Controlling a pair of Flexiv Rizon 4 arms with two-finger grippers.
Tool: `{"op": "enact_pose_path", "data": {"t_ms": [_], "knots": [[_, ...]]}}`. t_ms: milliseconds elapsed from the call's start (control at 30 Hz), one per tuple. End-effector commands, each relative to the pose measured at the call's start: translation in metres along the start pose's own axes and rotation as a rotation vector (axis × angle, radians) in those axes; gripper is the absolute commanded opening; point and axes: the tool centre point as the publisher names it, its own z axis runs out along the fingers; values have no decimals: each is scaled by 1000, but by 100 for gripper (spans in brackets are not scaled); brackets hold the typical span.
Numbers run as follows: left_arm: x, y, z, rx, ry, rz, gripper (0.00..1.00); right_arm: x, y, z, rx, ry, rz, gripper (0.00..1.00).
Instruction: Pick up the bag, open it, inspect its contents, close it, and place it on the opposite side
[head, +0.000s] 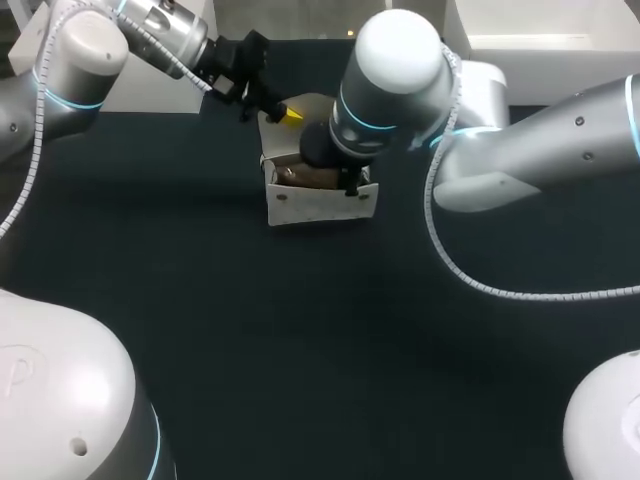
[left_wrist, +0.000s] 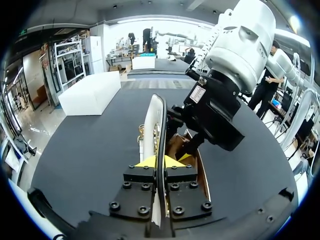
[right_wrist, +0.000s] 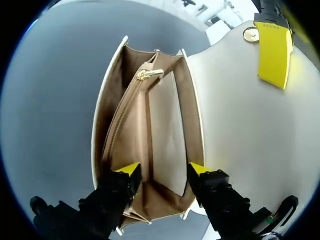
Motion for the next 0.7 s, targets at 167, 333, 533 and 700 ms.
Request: {"op": "enact_pose_path", "data": {"t_ms": [167,333,533,700], "knots": [[7,-7,-4,-7,-25,27,0,2,-3,-19,-10,-70,9,39],[6,-5,1,-31,-39,23,0,-2,-4,-34,-14,-129,23,42],[4,-1,6,-45,-52,17,0,-6,-4,-50,-6,-185,33,37],[-3,5,9,-75,-107,22,0,-7,-2,-62,-1,-220,32,31]]}}
